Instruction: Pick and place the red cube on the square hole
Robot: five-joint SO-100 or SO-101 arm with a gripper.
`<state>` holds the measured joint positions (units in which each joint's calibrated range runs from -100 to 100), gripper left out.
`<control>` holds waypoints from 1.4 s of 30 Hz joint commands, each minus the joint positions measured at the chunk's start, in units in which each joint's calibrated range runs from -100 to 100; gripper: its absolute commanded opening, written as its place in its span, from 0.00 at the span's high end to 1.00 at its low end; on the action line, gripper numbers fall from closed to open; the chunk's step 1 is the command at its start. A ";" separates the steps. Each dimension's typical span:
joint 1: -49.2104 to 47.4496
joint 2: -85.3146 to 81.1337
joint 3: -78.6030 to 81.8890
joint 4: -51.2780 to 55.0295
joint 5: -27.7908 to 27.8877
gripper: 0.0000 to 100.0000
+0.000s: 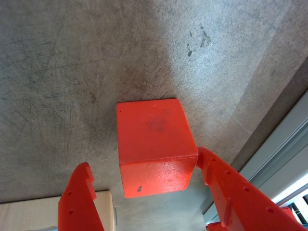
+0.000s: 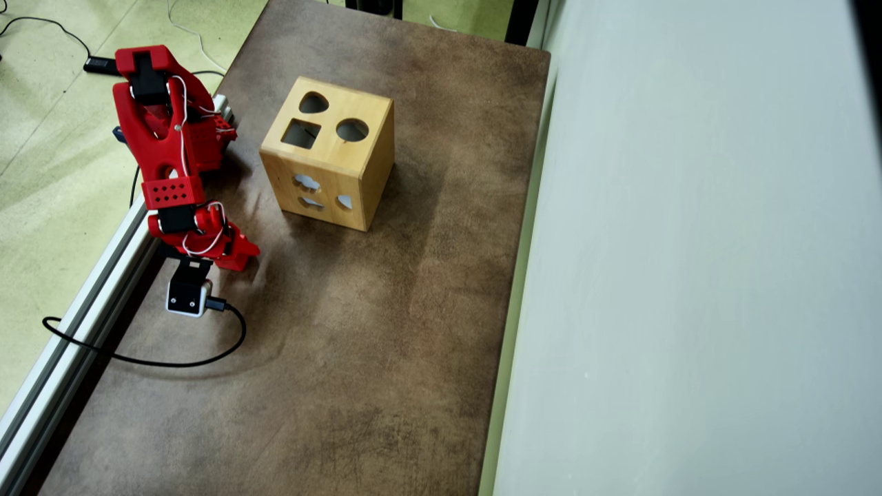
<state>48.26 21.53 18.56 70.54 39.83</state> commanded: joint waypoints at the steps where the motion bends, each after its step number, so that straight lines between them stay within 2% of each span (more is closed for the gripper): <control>1: -0.56 -0.51 -0.22 0.51 0.20 0.68; 14: -0.56 -0.51 -0.22 0.51 0.24 0.68; 22: -0.56 -0.51 -0.22 0.51 0.15 0.87; 27: -0.56 -0.51 -0.22 0.51 0.00 0.93; 42: 0.03 -1.36 -0.22 0.91 -0.10 0.94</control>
<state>48.26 21.53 18.56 70.62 39.83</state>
